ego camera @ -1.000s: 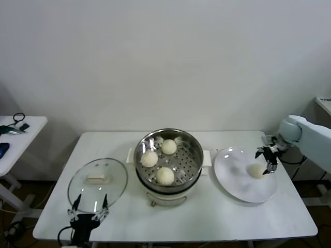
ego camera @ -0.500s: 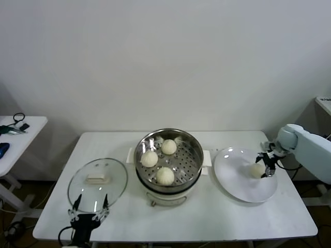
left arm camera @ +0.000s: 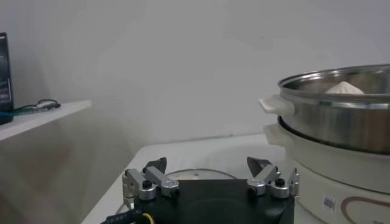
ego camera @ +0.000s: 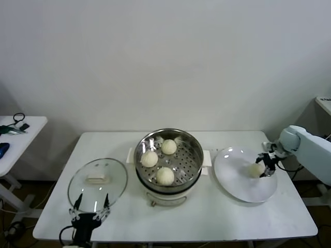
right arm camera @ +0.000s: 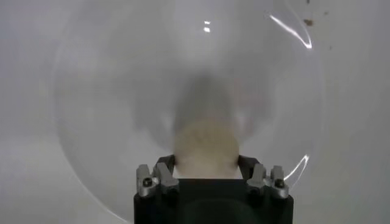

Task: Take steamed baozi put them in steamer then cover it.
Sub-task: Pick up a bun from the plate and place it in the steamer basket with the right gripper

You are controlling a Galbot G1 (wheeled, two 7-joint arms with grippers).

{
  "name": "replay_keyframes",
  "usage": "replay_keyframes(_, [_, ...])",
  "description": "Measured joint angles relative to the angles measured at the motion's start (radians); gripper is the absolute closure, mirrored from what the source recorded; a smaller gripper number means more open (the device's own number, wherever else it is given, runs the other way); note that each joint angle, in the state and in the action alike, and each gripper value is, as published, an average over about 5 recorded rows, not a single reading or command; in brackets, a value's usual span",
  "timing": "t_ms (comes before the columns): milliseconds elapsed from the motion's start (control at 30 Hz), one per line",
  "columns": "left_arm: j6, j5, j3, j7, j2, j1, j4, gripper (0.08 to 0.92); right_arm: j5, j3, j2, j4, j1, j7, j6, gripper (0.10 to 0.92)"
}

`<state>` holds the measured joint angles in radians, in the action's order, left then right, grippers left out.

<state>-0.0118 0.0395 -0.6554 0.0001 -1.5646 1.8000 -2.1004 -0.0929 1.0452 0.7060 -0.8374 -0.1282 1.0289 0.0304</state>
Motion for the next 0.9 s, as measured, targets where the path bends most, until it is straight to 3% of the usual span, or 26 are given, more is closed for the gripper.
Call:
replay_keyframes(400, [0.002, 0.001, 0.000, 0.001, 0.001, 0.002, -0.008, 0.177, -0.235, 0.265, -0.027, -0.239, -0.335, -0.012, -0.089, 0.347])
replay_keyframes(700, [0.005, -0.005, 0.004, 0.001, 0.009, 0.000, -0.014, 0.177, -0.515, 0.448, 0.066, -0.507, -0.661, -0.062, -0.215, 0.347])
replay_keyframes(900, [0.005, -0.009, 0.000, 0.001, 0.014, 0.005, -0.022, 0.177, -0.607, 0.486, 0.140, -0.621, -0.719, -0.115, -0.286, 0.347])
